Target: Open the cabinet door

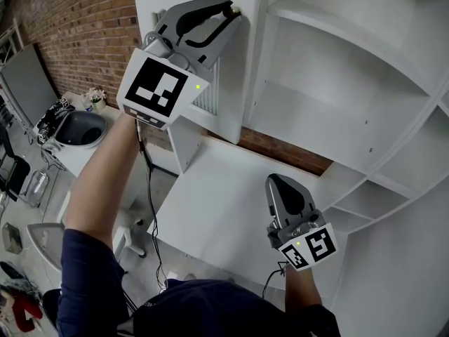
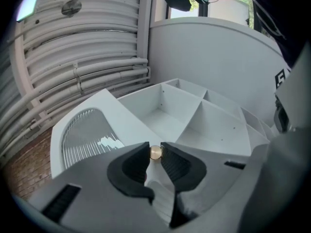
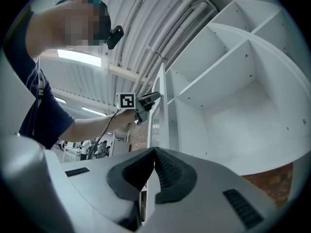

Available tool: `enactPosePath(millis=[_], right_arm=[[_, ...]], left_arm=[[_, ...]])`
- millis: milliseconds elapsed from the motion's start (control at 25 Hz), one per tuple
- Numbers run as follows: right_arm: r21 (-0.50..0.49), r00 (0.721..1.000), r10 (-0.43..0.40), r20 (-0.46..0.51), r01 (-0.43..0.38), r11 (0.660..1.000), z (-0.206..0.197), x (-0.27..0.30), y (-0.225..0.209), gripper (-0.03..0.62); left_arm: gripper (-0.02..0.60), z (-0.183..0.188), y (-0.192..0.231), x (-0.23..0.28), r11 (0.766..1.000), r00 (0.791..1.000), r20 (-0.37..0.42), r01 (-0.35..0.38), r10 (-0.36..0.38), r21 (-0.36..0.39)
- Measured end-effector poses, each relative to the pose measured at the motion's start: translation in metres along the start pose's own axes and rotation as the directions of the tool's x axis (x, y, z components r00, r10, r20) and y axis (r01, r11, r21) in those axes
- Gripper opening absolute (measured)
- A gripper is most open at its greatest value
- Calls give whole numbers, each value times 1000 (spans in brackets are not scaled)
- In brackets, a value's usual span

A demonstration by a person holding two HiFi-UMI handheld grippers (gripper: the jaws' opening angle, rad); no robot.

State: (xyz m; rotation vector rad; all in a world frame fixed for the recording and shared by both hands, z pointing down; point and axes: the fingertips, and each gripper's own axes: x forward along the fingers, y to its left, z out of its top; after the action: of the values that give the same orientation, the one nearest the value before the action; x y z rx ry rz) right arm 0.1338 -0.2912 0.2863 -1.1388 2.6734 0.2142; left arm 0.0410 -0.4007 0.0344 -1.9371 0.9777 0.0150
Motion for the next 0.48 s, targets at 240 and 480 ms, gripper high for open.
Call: enactPosePath(millis=[240,480], right_arm=[[-22,999,30,-13,-30,999,3,16,37,23],[-55,998,62,-24,-63,996,7,34,85,25]], left_arm=[[75,24,10,-47,996,993,113,46,-37,-82],[78,32,27,-110,984,985,155,96,-72,-152]])
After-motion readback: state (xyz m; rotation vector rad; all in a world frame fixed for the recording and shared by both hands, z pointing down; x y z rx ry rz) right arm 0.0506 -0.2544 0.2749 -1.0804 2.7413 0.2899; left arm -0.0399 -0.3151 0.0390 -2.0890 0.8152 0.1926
